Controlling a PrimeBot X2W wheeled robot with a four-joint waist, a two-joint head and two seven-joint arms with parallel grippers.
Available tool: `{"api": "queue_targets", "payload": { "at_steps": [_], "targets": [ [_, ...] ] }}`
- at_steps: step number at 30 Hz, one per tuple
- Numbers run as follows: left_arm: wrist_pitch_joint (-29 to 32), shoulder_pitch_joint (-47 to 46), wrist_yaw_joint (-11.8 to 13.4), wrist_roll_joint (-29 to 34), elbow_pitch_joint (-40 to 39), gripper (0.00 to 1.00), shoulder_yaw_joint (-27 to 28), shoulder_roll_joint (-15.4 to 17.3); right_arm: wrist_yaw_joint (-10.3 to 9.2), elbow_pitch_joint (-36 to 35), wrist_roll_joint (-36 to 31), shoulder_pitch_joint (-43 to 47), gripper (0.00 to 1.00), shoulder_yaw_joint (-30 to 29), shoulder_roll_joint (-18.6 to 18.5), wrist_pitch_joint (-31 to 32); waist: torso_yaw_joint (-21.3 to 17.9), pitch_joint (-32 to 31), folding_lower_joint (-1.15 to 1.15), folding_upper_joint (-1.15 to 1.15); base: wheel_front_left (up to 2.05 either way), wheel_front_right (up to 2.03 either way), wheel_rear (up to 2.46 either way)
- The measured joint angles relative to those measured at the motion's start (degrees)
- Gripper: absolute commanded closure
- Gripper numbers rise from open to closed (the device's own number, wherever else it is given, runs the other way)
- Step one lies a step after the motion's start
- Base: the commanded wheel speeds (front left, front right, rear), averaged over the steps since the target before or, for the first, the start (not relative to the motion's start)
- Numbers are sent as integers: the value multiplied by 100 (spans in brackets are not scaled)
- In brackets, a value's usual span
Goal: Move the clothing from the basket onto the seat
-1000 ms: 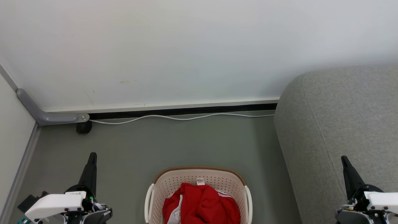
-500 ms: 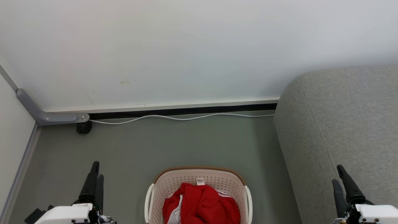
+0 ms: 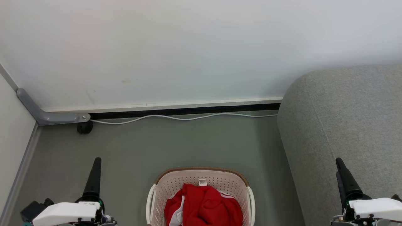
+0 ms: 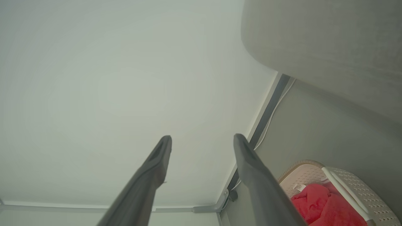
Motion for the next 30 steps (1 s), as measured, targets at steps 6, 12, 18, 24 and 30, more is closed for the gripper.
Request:
{"api": "queue_targets", "payload": {
  "at_steps": [6,12,18,24,30],
  "targets": [
    [-97,-1,59,453,-65,0,-38,1,0,-69,-490,-2,0,59,-2,-86,5,-2,0,0,0,0,0],
    [-194,-5,146,898,-130,0,-66,4,0,-166,-903,-57,0,166,-7,-197,14,1,0,0,0,0,0],
    [-296,-8,176,1325,-193,0,-112,9,0,-231,-1306,-115,0,220,-22,-265,17,6,0,0,0,0,0],
    [-382,-23,226,1758,-231,0,-141,13,0,-266,-1786,-120,0,292,-31,-361,14,11,0,0,0,0,0],
    [-492,-62,264,2193,-229,0,-157,15,0,-321,-2195,-140,0,367,-33,-479,9,8,0,0,0,0,0]
  ]
}}
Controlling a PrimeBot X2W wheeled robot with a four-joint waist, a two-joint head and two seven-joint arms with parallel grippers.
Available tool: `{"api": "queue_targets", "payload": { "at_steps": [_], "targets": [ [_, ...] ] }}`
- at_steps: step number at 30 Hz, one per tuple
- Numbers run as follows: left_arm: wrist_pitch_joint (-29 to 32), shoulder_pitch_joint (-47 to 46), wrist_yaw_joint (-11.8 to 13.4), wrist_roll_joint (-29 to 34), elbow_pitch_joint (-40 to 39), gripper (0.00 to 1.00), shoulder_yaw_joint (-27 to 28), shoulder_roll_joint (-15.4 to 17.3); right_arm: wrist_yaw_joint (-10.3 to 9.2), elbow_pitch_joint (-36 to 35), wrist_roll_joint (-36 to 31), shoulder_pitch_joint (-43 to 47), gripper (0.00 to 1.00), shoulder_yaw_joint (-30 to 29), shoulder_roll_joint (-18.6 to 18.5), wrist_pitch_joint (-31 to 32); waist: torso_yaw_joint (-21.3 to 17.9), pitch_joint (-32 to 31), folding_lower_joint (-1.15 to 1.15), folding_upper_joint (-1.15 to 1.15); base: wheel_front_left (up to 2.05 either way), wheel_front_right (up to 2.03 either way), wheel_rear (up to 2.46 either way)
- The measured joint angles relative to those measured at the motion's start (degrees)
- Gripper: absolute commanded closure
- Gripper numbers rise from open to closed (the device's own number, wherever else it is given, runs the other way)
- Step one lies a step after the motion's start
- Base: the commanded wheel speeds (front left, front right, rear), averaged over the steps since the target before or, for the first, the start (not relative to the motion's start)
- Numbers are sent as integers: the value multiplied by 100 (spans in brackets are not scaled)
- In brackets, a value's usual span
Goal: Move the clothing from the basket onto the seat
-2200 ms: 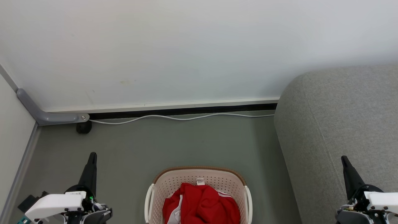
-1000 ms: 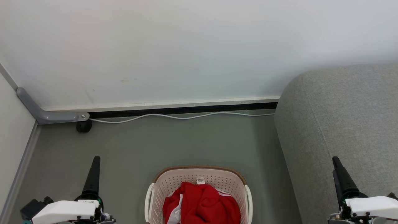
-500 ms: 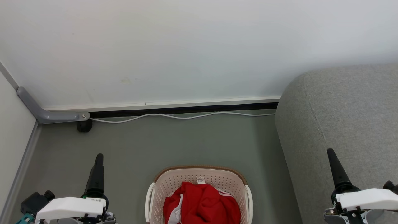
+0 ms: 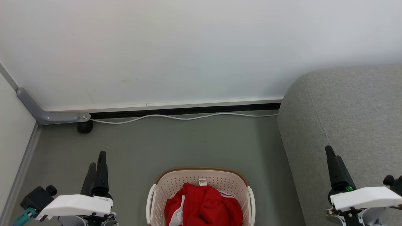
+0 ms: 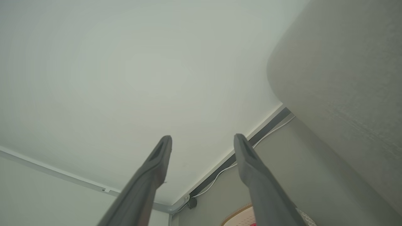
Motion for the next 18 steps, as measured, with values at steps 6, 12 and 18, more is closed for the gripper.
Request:
{"api": "queue_targets", "payload": {
  "at_steps": [6,12,18],
  "targets": [
    [-105,-45,46,488,-2,0,-22,4,0,-26,-489,-40,0,40,-13,-98,-9,-3,0,0,0,0,0],
    [-207,-51,63,899,8,0,-41,9,0,-30,-901,-44,0,73,-20,-193,-11,-7,0,0,0,0,0],
    [-307,-59,65,1284,41,0,-78,13,0,-32,-1305,-104,0,145,-31,-316,-6,-6,0,0,0,0,0]
  ]
}}
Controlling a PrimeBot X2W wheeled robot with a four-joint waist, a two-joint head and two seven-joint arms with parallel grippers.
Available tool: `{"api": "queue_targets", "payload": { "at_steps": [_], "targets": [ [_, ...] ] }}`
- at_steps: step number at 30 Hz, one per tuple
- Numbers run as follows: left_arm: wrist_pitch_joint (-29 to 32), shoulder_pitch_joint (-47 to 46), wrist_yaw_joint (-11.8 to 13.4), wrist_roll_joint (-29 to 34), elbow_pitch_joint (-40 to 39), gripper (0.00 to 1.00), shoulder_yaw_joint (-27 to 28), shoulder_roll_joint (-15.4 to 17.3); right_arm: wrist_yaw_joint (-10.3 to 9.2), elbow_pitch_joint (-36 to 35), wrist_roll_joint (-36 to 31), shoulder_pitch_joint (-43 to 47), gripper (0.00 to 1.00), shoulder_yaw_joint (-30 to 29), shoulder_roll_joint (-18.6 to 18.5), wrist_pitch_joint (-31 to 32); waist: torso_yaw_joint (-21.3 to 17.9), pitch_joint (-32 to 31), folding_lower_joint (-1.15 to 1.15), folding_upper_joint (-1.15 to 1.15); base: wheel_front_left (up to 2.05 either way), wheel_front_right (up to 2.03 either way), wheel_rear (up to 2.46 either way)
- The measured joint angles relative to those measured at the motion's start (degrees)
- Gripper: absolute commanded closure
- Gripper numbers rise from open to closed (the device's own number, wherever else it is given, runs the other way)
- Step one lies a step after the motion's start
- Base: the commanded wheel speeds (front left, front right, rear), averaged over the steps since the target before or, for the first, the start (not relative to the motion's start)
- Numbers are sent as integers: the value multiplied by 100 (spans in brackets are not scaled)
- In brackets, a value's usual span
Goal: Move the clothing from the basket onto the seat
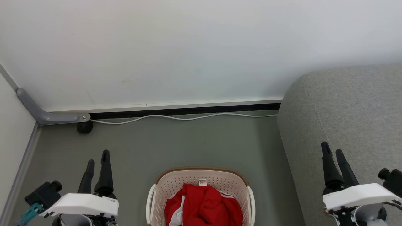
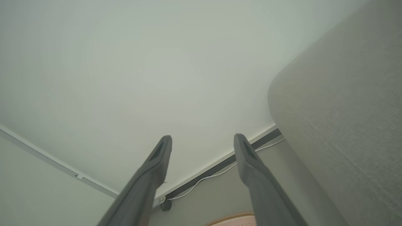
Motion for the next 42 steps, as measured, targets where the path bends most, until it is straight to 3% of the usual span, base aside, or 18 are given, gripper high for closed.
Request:
{"api": "queue_targets", "payload": {
  "at_steps": [42],
  "targets": [
    [-669,-135,138,2620,397,0,-70,31,2,-68,-2757,-115,0,229,-63,-670,-44,-75,0,0,0,0,0]
  ]
}}
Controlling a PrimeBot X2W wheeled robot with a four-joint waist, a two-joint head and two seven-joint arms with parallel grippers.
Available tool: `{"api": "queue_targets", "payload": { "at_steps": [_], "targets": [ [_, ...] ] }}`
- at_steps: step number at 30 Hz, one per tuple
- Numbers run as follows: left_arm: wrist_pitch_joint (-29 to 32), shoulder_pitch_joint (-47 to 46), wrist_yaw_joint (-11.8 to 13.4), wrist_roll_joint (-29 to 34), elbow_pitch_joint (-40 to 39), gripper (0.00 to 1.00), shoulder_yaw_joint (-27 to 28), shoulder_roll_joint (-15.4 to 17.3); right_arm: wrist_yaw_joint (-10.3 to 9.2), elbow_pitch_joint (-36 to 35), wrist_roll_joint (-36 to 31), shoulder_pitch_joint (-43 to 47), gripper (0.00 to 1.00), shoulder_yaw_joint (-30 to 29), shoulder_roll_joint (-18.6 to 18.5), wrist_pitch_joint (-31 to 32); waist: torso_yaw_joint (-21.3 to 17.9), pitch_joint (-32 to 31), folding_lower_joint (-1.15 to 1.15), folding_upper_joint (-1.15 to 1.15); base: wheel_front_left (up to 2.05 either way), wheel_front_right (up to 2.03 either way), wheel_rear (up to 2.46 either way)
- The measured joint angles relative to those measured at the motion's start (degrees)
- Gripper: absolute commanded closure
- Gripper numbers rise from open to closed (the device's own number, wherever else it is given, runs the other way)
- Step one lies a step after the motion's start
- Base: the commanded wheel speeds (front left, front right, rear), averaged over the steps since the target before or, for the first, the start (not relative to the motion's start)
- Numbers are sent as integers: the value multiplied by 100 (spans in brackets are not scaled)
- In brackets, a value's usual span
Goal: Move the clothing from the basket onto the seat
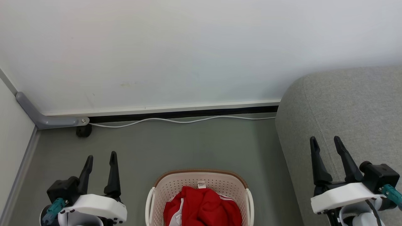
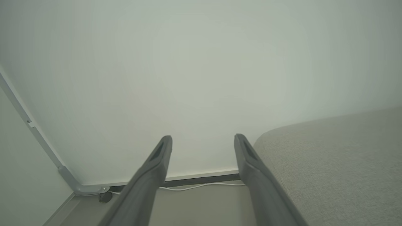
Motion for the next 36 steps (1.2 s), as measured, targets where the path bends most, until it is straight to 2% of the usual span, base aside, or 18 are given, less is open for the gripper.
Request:
{"api": "queue_targets", "payload": {
  "at_steps": [16,36],
  "targets": [
    [-241,-135,-49,643,311,0,-10,8,0,38,-977,-45,0,98,-22,-252,-7,-65,0,0,0,0,0],
    [-241,-202,-142,593,535,0,12,10,0,219,-978,-57,0,179,-24,-253,-79,-125,0,0,0,0,0]
  ]
}}
